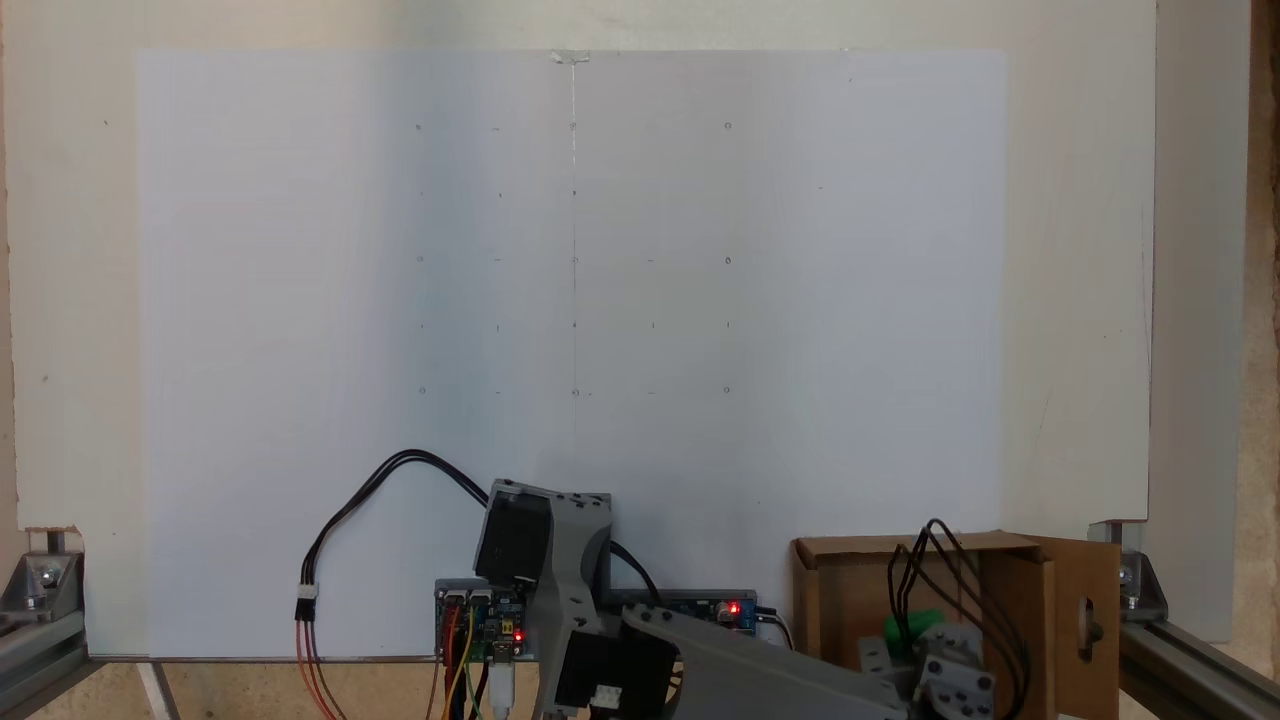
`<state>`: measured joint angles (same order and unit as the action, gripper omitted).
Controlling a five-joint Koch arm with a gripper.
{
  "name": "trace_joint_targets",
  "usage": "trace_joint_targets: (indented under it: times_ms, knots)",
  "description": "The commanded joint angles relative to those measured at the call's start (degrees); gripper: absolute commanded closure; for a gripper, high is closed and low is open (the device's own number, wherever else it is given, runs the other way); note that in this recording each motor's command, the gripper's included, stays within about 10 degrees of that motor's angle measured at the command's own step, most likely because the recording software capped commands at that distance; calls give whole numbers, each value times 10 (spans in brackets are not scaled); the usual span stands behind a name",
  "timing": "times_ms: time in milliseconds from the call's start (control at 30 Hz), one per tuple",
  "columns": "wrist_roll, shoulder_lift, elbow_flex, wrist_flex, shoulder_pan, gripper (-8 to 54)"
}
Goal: Grasp a green dice and put it in the bin.
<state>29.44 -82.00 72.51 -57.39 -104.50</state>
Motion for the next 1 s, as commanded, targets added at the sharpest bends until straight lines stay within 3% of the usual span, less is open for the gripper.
trace_joint_targets:
  times_ms: [0,300,333,400,567,667,767,967]
  knots:
    - [43,0,-17,-27,-11,333]
    - [43,30,-9,-33,-12,333]
    - [42,33,-9,-33,-12,301]
    - [40,40,-6,-29,-16,146]
    - [38,52,-6,-4,-17,53]
    - [11,53,-6,38,-17,45]
    - [-104,53,-6,140,-3,46]
    - [-234,33,-7,251,88,45]
